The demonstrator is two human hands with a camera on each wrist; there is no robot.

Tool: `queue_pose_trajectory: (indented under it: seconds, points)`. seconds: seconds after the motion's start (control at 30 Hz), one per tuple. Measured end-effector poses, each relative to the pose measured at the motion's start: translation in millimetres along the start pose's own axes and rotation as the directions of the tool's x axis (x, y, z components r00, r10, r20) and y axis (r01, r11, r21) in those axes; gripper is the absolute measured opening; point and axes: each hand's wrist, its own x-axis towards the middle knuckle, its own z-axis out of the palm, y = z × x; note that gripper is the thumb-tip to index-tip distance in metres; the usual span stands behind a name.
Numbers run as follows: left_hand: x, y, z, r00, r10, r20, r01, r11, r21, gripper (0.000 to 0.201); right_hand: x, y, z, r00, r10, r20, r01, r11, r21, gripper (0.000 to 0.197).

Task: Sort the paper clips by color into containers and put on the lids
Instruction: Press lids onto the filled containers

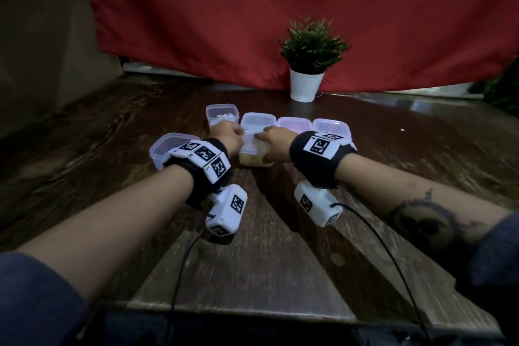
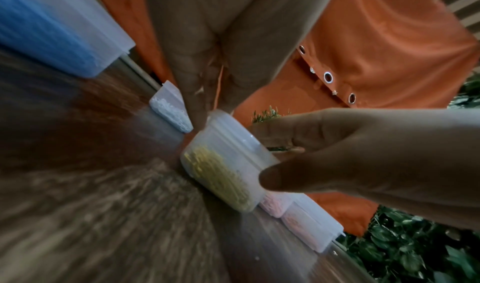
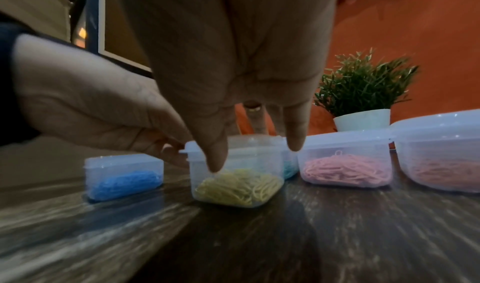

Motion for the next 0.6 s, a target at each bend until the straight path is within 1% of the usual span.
queue_pose_trajectory:
  seconds: [0.07, 0.1, 0.17, 0.2, 0.23, 0.27, 0.3, 0.33, 0.37, 0.4, 0.43, 0.47, 0.5, 0.53, 0.6]
  points:
    - [1, 2, -1, 1.0, 0.022, 0.001, -0.022, 1.0, -0.013, 0.028, -11, 12, -8, 1.0, 0.007, -0.022, -0.006, 0.999, 0.05, 0.069]
    - [1, 3, -3, 0.999, 0.038, -0.003, -0.038, 0.999, -0.002, 0.026, -19, 21, -15, 0.998, 0.023, -0.057, -0.018, 0.996, 0.089, 0.069]
    - [-2, 4, -13, 0.996, 0.085, -0.017, -0.083, 0.993, 0.085, 0.019, -37, 44, -29, 0.988, 0.066, -0.142, -0.045, 0.989, 0.144, 0.056]
    - [-4, 4, -19, 0.994, 0.106, -0.01, -0.104, 0.984, 0.146, 0.017, -46, 58, -35, 0.982, 0.097, -0.161, -0.072, 0.985, 0.154, 0.047]
    - [-6, 3, -26, 0.992, 0.127, 0.011, -0.126, 0.967, 0.221, 0.018, -56, 72, -38, 0.98, 0.126, -0.156, -0.104, 0.985, 0.14, 0.041]
    - [-8, -1, -32, 0.991, 0.13, 0.044, -0.137, 0.941, 0.308, 0.023, -65, 86, -37, 0.981, 0.148, -0.125, -0.134, 0.984, 0.115, 0.037]
    - [-10, -6, -38, 0.991, 0.11, 0.079, -0.132, 0.906, 0.403, 0.029, -75, 98, -35, 0.984, 0.164, -0.069, -0.158, 0.984, 0.086, 0.035]
    - [-12, -13, -42, 0.992, 0.069, 0.108, -0.114, 0.861, 0.497, 0.036, -83, 109, -29, 0.982, 0.186, 0.024, -0.188, 0.981, 0.058, 0.035]
    - [-16, -19, -48, 0.992, 0.006, 0.126, -0.077, 0.818, 0.57, 0.043, -93, 117, -22, 0.966, 0.212, 0.145, -0.218, 0.975, 0.031, 0.041]
    - [-21, -23, -52, 0.989, -0.061, 0.136, -0.04, 0.771, 0.636, 0.049, -102, 123, -13, 0.929, 0.245, 0.276, -0.258, 0.966, 0.012, 0.052]
    - [-25, -28, -55, 0.981, -0.118, 0.155, -0.023, 0.72, 0.694, 0.052, -110, 128, -5, 0.881, 0.278, 0.382, -0.3, 0.954, -0.003, 0.068]
    - [-27, -31, -56, 0.968, -0.161, 0.19, -0.033, 0.675, 0.737, 0.052, -116, 133, 2, 0.841, 0.303, 0.447, -0.331, 0.943, -0.017, 0.085]
    - [-30, -31, -56, 0.955, -0.198, 0.221, -0.042, 0.645, 0.763, 0.052, -120, 136, 8, 0.826, 0.315, 0.467, -0.341, 0.94, -0.031, 0.096]
    - [-33, -31, -56, 0.944, -0.23, 0.237, -0.055, 0.6, 0.798, 0.053, -121, 139, 13, 0.833, 0.315, 0.455, -0.338, 0.941, -0.033, 0.102]
    - [-43, -30, -56, 0.937, -0.265, 0.227, -0.059, 0.521, 0.852, 0.052, -119, 142, 20, 0.874, 0.297, 0.384, -0.324, 0.946, 0.006, 0.106]
